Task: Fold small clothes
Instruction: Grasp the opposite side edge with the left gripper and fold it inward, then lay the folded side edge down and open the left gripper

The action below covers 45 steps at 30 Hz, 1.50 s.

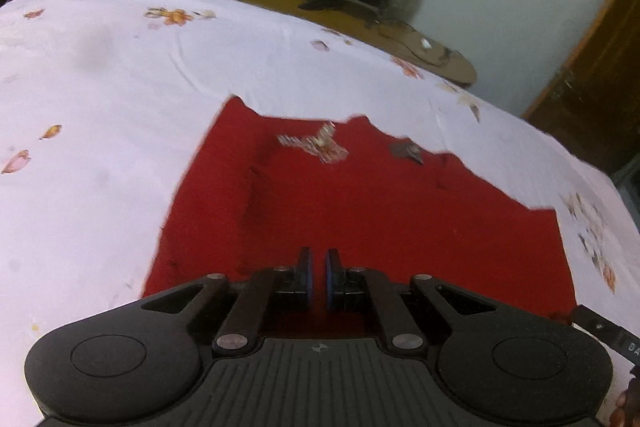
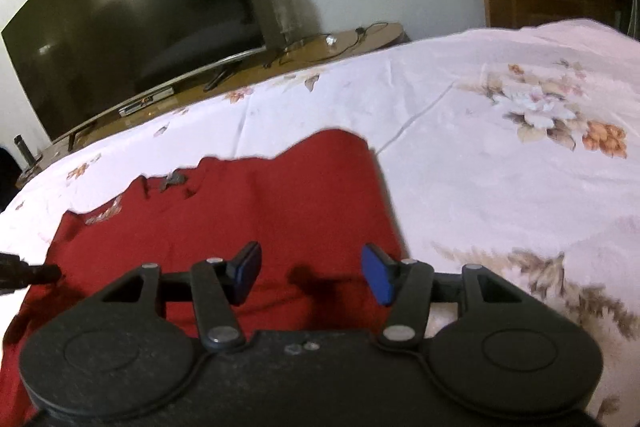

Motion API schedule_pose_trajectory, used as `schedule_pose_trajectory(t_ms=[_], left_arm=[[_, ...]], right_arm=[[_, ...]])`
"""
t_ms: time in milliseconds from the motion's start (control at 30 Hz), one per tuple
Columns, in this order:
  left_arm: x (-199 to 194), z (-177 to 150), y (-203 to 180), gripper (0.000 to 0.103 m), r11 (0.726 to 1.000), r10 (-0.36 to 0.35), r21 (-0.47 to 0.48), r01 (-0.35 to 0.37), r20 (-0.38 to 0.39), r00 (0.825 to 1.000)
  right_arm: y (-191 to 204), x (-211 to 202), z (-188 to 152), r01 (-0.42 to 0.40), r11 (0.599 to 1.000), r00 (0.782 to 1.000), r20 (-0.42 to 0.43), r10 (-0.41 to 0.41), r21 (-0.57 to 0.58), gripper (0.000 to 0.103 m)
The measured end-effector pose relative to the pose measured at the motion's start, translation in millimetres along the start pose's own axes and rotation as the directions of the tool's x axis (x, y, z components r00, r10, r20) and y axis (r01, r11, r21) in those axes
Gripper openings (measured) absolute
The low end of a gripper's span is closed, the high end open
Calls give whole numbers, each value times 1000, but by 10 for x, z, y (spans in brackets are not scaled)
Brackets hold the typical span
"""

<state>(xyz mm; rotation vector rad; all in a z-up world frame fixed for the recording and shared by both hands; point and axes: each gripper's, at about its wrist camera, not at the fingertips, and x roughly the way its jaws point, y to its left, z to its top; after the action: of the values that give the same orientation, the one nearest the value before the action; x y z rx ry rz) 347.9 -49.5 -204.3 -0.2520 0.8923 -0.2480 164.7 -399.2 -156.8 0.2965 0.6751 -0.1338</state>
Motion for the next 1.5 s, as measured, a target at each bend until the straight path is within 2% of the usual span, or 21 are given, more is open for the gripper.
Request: schedule_pose_trajectory(t_ms=[67, 167, 267, 367, 500, 700, 900, 1067, 1200, 1233, 1433, 1467, 1500], left_arm=[[86, -46, 0, 4, 999, 23, 22, -23, -16, 1000], [95, -67, 78, 4, 1000, 10, -6, -10, -3, 1000], [-9, -22, 79, 4, 999, 8, -45, -8, -15, 1000], [-98, -43, 5, 4, 1000, 6, -29, -6, -6, 1000], [-108, -190, -53, 4, 1000, -7, -24, 6, -46, 999], [-131, -316, -118, 4, 999, 42, 22, -41, -53, 998], [-268, -428, -189, 4, 994, 73, 87, -67, -71, 995], [-399, -578, -233, 4, 987, 88, 143, -76, -79, 993], [-555, -662, -269, 4, 980, 91, 187, -73, -89, 992], [-599, -681, -273, 4, 979, 87, 195, -67, -94, 992], [-967, -907, -59, 4, 978, 83, 203, -55, -131, 988], [-1009, -949, -2, 5, 979, 87, 197, -59, -137, 987], [-1073, -1004, 65, 17, 980, 97, 189, -69, -143, 985]], right_arm=[[70, 4, -50, -5, 999, 1000, -4, 5, -35, 55], [130, 49, -39, 4, 999, 1000, -1, -4, -53, 57], [109, 187, -46, 17, 999, 996, -91, -20, -37, 53], [130, 68, -23, -5, 1000, 1000, -31, 5, 1, 55], [292, 20, -30, -30, 999, 999, -24, 29, -26, 55], [398, 166, -261, 6, 996, 990, -139, -17, -84, 54], [484, -82, -299, -3, 995, 995, -101, -7, -96, 56], [494, -137, -474, 17, 995, 986, -165, -33, -96, 55], [496, -378, -505, 17, 997, 991, -128, -26, -71, 57], [497, -443, -519, 21, 997, 993, -116, -29, -72, 61], [432, -746, -726, 48, 996, 990, -130, -58, -77, 61], [401, -819, -762, 51, 996, 990, -130, -60, -70, 62], [368, -882, -796, 56, 997, 989, -133, -63, -61, 62]])
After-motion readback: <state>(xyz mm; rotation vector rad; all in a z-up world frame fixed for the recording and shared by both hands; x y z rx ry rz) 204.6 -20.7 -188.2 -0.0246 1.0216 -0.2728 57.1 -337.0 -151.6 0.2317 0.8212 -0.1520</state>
